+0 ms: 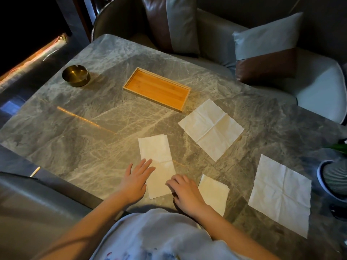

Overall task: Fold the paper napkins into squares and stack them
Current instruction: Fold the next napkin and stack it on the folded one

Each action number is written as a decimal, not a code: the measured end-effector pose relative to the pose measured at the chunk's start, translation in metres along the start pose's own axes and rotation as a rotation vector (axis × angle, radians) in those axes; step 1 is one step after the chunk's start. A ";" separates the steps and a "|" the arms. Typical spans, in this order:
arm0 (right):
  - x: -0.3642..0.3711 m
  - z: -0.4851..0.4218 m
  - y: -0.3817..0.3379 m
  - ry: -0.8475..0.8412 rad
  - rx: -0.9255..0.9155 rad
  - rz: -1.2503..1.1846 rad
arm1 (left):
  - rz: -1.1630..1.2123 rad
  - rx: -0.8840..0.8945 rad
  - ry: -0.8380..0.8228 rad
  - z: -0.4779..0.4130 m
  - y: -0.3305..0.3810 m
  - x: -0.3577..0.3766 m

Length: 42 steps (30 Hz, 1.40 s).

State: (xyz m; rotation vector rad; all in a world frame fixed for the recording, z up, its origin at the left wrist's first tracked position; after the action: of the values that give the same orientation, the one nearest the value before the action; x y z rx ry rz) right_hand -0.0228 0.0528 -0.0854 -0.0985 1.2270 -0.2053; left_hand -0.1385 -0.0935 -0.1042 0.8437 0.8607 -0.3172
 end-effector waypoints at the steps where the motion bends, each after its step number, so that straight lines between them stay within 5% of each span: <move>1: 0.002 -0.001 0.000 -0.018 0.004 0.003 | -0.001 0.026 0.032 0.000 0.000 -0.002; 12: -0.005 0.006 -0.002 0.253 0.035 -0.030 | 0.026 0.122 0.036 0.007 -0.005 -0.002; 17: -0.029 0.005 -0.007 0.384 0.112 -0.262 | 0.225 0.129 0.251 0.004 0.007 -0.018; 22: -0.015 0.006 0.006 0.202 0.266 -0.605 | 0.454 -0.122 0.266 -0.003 0.006 -0.022; 26: -0.002 0.007 0.014 0.159 0.393 -0.708 | 0.570 -0.111 0.154 -0.001 0.003 -0.017; 42: 0.010 0.003 0.017 0.007 0.505 -0.663 | 0.553 -0.219 0.086 0.006 -0.013 -0.005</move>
State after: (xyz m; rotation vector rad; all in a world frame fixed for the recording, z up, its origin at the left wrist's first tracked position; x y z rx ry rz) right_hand -0.0153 0.0676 -0.0969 -0.0609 1.0825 -1.0835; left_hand -0.1462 -0.1068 -0.1052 0.8572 0.6921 0.2950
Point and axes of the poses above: each hand's wrist, its own z-axis away from the middle knuckle, its own x-axis out of the palm, y = z × x, the point moved 4 cm from there along -z, towards the middle knuckle, and after that the axes turned 12 degrees about z, right-handed, at the moved point
